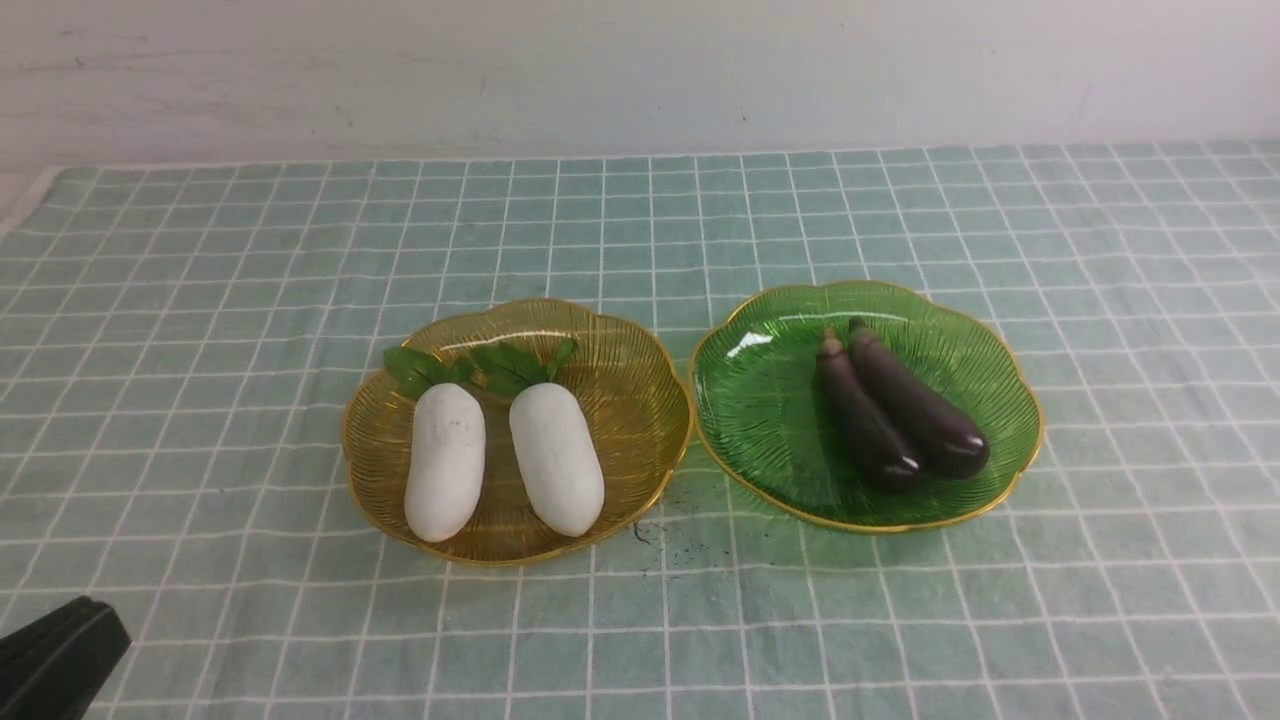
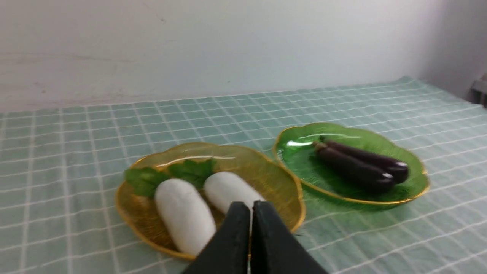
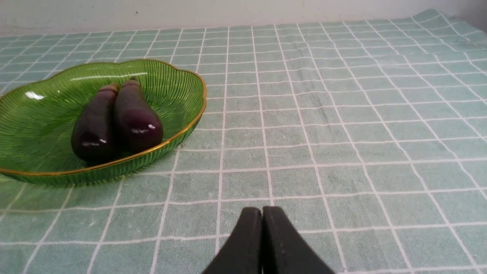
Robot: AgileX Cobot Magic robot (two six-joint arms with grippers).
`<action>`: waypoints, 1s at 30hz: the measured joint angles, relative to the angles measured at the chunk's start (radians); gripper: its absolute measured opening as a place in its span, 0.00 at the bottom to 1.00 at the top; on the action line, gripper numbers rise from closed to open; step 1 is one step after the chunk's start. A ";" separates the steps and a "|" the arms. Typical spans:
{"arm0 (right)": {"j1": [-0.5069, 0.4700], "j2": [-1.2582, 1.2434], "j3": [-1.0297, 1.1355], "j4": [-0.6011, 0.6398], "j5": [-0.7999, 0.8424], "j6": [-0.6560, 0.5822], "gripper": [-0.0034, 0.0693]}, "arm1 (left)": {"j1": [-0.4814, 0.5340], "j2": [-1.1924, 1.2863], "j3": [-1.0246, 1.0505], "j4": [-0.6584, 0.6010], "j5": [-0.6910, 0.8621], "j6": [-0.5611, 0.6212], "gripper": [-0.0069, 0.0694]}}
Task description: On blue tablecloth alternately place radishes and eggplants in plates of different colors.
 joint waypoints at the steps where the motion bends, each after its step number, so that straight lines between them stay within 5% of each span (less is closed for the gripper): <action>1: 0.000 0.000 0.000 0.000 0.000 0.000 0.03 | 0.026 -0.017 0.017 0.017 0.000 -0.019 0.08; 6: 0.000 0.000 0.000 0.000 0.000 0.000 0.03 | 0.163 -0.060 0.141 0.162 -0.002 -0.091 0.08; 12: 0.000 0.000 0.000 0.000 0.000 0.000 0.03 | 0.193 -0.060 0.260 0.253 -0.001 -0.132 0.08; 30: 0.000 0.000 0.000 0.000 0.000 0.001 0.03 | 0.247 -0.060 0.278 0.253 -0.002 -0.132 0.08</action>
